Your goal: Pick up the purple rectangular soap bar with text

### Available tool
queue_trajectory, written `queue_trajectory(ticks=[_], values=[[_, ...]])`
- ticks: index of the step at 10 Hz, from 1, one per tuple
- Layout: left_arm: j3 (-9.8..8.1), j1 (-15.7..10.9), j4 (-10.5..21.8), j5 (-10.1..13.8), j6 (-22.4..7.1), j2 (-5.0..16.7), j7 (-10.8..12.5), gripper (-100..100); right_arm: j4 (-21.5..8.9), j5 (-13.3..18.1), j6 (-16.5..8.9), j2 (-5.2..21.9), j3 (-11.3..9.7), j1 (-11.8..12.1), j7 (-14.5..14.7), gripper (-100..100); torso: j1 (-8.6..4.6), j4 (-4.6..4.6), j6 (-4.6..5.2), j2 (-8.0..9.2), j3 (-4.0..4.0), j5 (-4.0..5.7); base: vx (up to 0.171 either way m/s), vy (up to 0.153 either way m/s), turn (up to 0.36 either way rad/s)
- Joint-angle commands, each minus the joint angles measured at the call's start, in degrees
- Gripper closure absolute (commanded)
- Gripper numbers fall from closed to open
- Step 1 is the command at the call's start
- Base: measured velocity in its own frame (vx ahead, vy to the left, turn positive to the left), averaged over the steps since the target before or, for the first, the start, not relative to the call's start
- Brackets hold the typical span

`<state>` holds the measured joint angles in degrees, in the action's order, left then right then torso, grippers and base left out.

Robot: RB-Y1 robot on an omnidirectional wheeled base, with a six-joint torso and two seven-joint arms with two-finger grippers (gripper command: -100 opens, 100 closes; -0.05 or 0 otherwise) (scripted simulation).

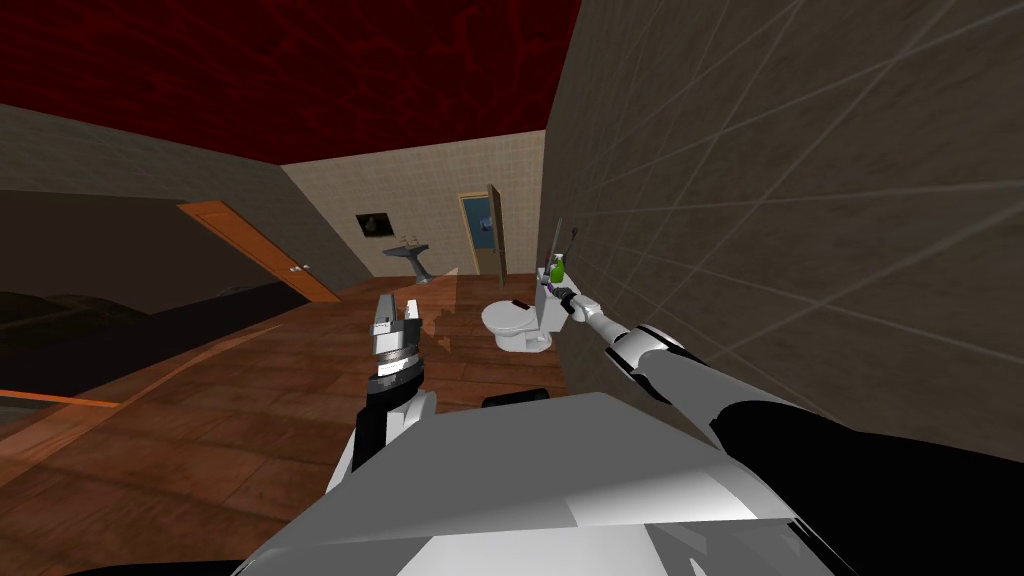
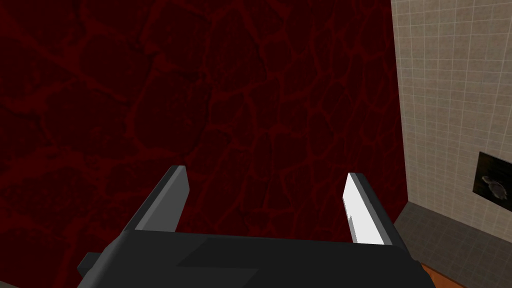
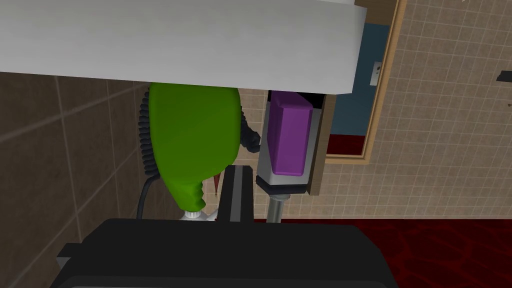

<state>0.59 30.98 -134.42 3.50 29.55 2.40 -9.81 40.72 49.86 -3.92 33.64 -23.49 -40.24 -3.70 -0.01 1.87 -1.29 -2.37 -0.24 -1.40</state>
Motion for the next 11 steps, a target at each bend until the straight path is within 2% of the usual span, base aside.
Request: queue_trajectory(ticks=[1,2,3,4,6,7,9,10,11], values=[[0.0,0.0,0.0,0.0,0.0,0.0,0.0,0,0.0,0.0,0.0,0.0,0.0,0.0,0.0,100,0.0,0.0,0.0,0.0,0.0,0.0,0.0,0.0,0.0],[0.0,0.0,0.0,0.0,0.0,0.0,0.0,0,0.0,0.0,0.0,0.0,0.0,0.0,0.0,0,0.0,0.0,0.0,0.0,0.0,0.0,0.0,0.0,0.0],[0.0,0.0,0.0,0.0,0.0,0.0,0.0,0,0.25,0.22,1.3,1.74,-0.15,0.15,-0.31,-100,0.0,0.0,0.0,0.0,0.0,0.0,-0.012,0.047,0.126],[0.01,-0.01,0.0,0.0,0.0,0.0,0.0,0,0.31,0.32,1.93,2.59,-0.23,0.27,-0.47,-100,0.14,0.01,-0.03,0.03,0.02,-0.03,-0.022,0.075,0.131],[0.0,0.0,0.0,0.0,0.0,-0.01,0.0,0,0.31,0.32,1.93,2.59,-0.23,0.27,-0.47,-100,0.22,0.02,0.0,0.08,0.05,-0.06,-0.019,0.041,-0.006],[0.0,0.0,0.0,0.0,0.0,0.0,0.0,0,0.39,0.56,3.49,4.63,-0.44,0.64,-0.86,-100,0.12,0.02,0.0,0.08,0.05,-0.03,-0.033,0.048,0.102],[0.01,-0.01,0.0,0.0,0.0,-0.01,0.0,0,0.49,0.86,5.37,7.04,-0.7,1.09,-1.34,-100,0.25,0.03,-0.02,0.16,0.09,-0.05,-0.047,0.081,0.123],[0.01,-0.01,0.0,0.0,0.0,-0.01,0.0,0,0.49,0.86,5.37,7.04,-0.7,1.09,-1.34,-100,0.3,0.05,-0.02,0.19,0.11,-0.07,-0.037,0.061,0.03],[0.0,0.0,0.0,0.0,0.0,-0.01,0.0,0,0.56,1.03,6.4,8.35,-0.85,1.31,-1.6,-100,0.23,0.04,0.0,0.17,0.1,-0.06,-0.027,0.057,0.07]])
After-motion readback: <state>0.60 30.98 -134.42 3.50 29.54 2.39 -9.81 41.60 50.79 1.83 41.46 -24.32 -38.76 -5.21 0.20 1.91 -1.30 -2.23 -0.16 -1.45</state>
